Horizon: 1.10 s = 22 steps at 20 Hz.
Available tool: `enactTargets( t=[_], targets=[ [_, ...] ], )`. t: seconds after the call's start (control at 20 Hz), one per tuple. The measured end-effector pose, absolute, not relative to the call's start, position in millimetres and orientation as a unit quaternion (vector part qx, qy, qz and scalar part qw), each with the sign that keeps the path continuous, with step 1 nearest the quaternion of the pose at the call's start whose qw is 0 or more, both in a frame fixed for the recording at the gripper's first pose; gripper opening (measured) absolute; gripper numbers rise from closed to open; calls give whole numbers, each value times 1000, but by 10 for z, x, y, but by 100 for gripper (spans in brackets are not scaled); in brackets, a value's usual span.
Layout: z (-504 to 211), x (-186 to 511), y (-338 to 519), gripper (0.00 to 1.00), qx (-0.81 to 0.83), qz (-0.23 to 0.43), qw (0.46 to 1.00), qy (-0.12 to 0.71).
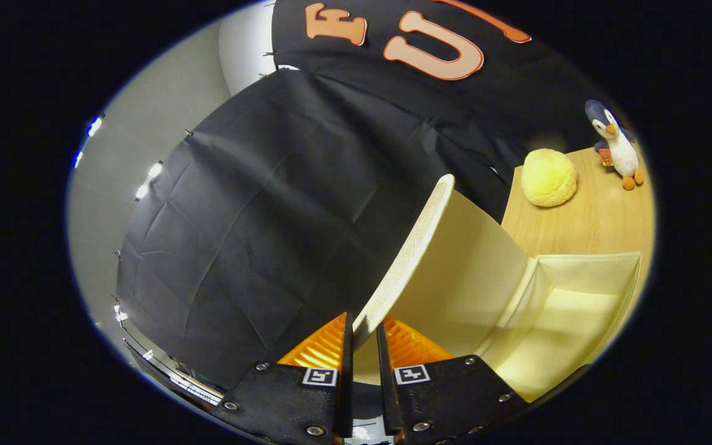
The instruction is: Open the storage box then place both shoes into the box .Put the left shoe in first, then the right shoe, with the right side of both shoes facing outward in a uniform manner.
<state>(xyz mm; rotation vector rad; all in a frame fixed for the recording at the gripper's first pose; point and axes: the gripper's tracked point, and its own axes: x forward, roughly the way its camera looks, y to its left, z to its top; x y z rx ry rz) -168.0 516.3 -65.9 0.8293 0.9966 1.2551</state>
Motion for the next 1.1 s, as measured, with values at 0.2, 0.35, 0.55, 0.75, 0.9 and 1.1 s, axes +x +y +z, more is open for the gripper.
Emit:
enactTargets(
  t=[0.2, 0.35, 0.55, 0.75, 0.9, 1.1],
  targets=[
    [-779, -1757, 5639, 19, 338, 540, 621, 456],
    [-892, -1821, 5901, 21, 326, 532, 618, 477],
    [-1037, -1906, 6122, 41, 319, 527, 608, 501],
    [-1012, -1802, 5974, 70, 306, 521, 635, 482],
    [-1050, -1600, 5685, 84, 279, 506, 677, 457],
    [-1073, -1262, 5470, 92, 234, 480, 729, 429]
  ],
)
